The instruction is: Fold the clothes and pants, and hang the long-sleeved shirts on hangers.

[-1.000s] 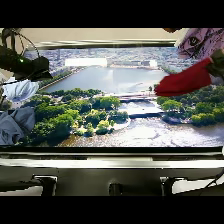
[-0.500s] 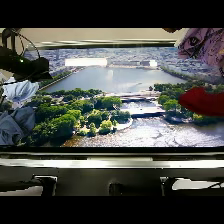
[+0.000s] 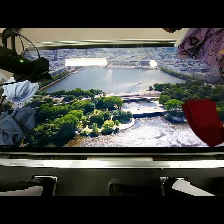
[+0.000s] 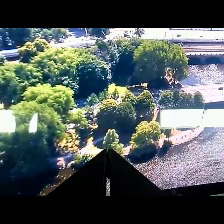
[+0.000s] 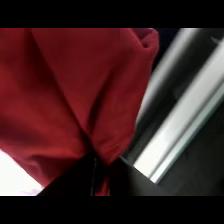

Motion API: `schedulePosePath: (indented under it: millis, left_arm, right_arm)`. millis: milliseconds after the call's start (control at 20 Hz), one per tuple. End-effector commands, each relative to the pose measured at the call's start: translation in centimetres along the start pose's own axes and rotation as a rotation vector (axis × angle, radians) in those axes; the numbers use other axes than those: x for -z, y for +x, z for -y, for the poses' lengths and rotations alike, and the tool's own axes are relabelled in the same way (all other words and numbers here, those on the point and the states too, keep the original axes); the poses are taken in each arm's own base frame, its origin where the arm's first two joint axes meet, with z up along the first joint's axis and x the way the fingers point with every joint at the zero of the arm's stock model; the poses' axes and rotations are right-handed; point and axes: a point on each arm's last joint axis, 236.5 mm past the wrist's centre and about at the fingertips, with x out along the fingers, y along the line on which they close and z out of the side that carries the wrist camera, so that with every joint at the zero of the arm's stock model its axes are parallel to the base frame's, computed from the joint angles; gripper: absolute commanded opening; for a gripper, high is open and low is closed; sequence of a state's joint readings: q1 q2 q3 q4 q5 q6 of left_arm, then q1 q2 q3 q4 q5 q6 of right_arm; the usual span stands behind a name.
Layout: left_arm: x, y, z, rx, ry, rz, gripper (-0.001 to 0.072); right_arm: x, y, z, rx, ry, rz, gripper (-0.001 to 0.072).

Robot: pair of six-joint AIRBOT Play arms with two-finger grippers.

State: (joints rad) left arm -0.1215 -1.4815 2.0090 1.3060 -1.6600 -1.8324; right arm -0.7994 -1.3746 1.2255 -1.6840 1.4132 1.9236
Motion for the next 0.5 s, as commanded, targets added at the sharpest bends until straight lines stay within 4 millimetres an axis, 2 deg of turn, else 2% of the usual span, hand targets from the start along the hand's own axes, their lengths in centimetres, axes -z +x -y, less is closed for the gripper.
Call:
schedulePosePath:
  millis: [0,200,450]
  left_arm:
    - [0.0,0.0,0.0,0.0,0.0,0.0,0.0021]
    - [0.0,0.0,0.0,0.0,0.001,-0.001,0.0021]
    - [0.0,0.1,0.0,0.0,0.0,-0.001,0.0021]
  right_arm:
    - [3.5,2.6,2.8,0.098,0.012,-0.06,0.003]
    - [5.8,4.1,3.9,0.143,0.023,-0.119,0.003]
    - [5.8,4.3,5.0,0.191,0.021,-0.114,0.0029]
